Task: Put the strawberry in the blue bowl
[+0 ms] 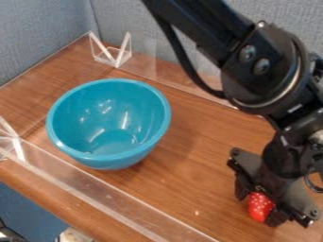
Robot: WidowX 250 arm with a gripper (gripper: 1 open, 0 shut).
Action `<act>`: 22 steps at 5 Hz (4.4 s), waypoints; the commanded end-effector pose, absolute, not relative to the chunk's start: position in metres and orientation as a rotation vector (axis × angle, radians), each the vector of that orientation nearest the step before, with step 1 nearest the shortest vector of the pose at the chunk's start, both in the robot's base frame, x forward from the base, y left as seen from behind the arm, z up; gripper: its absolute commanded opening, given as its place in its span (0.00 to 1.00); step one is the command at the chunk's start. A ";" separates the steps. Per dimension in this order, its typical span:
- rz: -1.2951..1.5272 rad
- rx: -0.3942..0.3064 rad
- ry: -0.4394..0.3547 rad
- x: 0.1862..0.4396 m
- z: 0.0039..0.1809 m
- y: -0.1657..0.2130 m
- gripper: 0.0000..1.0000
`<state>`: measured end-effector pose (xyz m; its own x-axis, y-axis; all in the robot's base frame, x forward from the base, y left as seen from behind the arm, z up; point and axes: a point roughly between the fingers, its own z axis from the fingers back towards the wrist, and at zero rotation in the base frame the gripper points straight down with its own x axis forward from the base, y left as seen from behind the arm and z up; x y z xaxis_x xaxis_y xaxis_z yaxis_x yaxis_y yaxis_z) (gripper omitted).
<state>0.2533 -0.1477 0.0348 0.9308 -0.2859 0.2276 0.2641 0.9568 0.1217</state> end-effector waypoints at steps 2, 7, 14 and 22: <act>-0.287 0.059 -0.319 0.249 0.050 -0.146 0.00; -0.271 0.060 -0.321 0.255 0.044 -0.152 0.00; -0.150 0.115 -0.373 0.234 0.108 -0.067 0.00; -0.121 0.150 -0.356 0.261 0.100 0.030 0.00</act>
<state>0.2532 0.0270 0.0879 0.9445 -0.1456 0.2943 0.1028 0.9824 0.1562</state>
